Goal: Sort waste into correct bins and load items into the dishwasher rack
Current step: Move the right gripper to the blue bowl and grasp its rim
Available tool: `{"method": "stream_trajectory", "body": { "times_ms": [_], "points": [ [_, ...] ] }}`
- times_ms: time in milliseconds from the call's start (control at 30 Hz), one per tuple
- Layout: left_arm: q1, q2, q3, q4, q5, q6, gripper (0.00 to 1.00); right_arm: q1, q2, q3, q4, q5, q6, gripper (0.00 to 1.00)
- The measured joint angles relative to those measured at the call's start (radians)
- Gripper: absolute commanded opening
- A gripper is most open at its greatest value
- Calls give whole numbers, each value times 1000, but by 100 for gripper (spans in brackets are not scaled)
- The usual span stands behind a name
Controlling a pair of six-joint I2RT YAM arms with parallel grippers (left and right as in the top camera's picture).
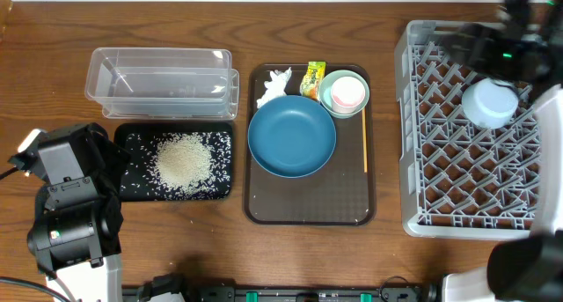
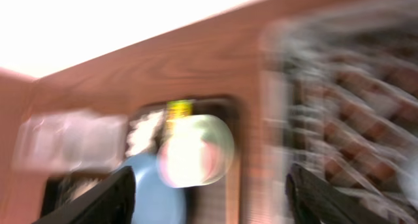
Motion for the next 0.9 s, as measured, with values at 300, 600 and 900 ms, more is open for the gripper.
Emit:
{"method": "stream_trajectory", "body": {
  "times_ms": [300,600,900],
  "points": [
    [0,0,0,0,0,0,91,518,87,6,-7,145,-32,80],
    [0,0,0,0,0,0,91,898,307,5,-12,389,-41,81],
    [0,0,0,0,0,0,91,1047,425,4,-19,557,-53,67]
  ]
}}
